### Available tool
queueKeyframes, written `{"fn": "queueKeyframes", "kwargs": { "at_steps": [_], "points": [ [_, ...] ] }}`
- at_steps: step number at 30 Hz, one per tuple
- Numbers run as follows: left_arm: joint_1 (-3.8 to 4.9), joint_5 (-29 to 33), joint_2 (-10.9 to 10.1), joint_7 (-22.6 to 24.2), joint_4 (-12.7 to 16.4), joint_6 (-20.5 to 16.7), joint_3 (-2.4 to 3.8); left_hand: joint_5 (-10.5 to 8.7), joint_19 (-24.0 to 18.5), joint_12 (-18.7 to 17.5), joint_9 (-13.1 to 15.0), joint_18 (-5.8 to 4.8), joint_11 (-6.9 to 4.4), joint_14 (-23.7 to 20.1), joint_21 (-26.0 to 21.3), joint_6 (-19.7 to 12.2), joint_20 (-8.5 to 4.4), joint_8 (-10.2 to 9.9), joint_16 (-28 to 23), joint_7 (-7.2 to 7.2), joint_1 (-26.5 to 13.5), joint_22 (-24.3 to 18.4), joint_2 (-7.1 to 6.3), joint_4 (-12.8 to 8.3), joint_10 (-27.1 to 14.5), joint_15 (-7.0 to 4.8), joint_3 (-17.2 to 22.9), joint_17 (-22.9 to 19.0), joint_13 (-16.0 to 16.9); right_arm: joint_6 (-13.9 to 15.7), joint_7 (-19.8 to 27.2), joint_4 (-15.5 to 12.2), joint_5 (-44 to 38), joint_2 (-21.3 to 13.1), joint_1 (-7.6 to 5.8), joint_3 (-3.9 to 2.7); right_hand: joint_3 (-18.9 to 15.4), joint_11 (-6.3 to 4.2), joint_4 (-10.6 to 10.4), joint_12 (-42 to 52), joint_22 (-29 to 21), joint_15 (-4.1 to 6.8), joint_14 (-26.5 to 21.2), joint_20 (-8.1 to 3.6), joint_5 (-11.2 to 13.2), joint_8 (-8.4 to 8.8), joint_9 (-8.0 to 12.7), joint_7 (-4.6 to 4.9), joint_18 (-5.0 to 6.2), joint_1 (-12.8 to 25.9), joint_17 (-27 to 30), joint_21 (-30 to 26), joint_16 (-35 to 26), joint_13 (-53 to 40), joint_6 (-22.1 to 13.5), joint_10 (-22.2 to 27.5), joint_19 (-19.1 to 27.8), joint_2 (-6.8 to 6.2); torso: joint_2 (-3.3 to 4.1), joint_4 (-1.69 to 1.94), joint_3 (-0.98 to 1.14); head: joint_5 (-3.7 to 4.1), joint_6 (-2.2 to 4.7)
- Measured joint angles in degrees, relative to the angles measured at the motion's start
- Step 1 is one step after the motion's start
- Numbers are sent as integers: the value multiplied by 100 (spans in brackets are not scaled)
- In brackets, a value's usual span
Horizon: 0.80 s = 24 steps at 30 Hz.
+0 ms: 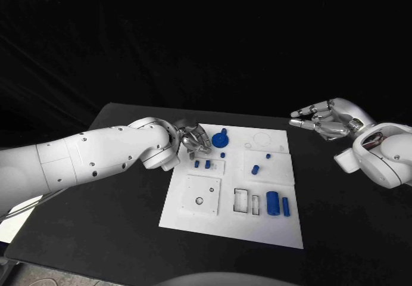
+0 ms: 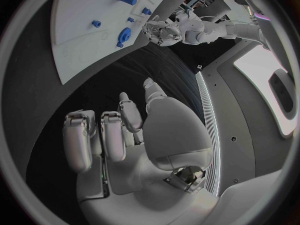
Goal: Assemble the parts on the task board
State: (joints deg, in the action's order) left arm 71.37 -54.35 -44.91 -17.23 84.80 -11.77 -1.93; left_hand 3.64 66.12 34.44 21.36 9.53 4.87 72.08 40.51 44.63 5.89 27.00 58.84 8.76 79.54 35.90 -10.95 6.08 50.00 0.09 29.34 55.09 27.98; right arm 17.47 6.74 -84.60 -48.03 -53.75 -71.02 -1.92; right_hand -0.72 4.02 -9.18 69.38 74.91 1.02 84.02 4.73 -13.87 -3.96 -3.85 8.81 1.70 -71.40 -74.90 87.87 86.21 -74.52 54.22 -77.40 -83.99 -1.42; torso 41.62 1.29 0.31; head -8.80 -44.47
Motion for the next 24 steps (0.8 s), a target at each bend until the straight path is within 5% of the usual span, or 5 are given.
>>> {"fn": "queueKeyframes", "kwargs": {
  "at_steps": [4,6,10,13,24],
  "points": [
    [-7,-529,185,587,-93,-135,-16,0,195,-365,-440,-1,-48,165,-80,281,-15,-343,57,-81,16,-86,-151,-64,141,-39,57,-35,-513,-3,2,5,4,22,7,0,0,0,0,0,0,0,0,0,0,0,0,0,0,0,0,0,0,0,0,0,0,0,2,-12,-3,24,33],
    [-7,-853,271,800,-156,-182,-18,0,446,-540,-637,0,-59,521,-16,425,-30,-506,501,-120,-42,-60,-221,-78,195,-46,-55,329,-757,-4,2,7,6,26,10,0,0,0,0,0,0,0,0,0,0,0,0,0,0,0,0,0,0,0,0,0,0,0,2,-17,-1,38,48],
    [-7,-1462,402,1001,-267,-206,-21,0,1090,-754,-906,0,-99,1049,971,607,-76,-731,1352,-162,-86,934,-265,-53,275,-63,-269,1126,-1092,-6,3,11,9,36,13,1,0,0,0,0,0,0,0,0,0,0,0,0,0,0,0,0,0,0,0,0,0,0,4,-22,3,66,77],
    [-7,-1885,513,1037,-347,-186,-25,0,1365,-841,-1032,-154,-119,1175,1506,679,-118,-843,1702,-211,-86,1495,-265,-39,335,-122,-379,1483,-1248,-8,4,11,11,43,15,1,1,0,0,0,2,0,0,0,0,0,0,0,0,0,0,0,0,0,0,0,0,0,7,-23,3,89,92],
    [-28,-2801,784,910,-588,102,-59,0,1669,-1085,-1259,-240,-170,1199,2090,983,-275,-1043,1951,-274,-86,2118,-265,-32,550,-215,-493,1642,-1635,-17,6,12,16,55,20,1,1,0,1,0,4,0,0,0,0,0,0,0,0,0,-4,0,0,-1,0,0,0,0,17,-29,-3,121,98]
  ]
}}
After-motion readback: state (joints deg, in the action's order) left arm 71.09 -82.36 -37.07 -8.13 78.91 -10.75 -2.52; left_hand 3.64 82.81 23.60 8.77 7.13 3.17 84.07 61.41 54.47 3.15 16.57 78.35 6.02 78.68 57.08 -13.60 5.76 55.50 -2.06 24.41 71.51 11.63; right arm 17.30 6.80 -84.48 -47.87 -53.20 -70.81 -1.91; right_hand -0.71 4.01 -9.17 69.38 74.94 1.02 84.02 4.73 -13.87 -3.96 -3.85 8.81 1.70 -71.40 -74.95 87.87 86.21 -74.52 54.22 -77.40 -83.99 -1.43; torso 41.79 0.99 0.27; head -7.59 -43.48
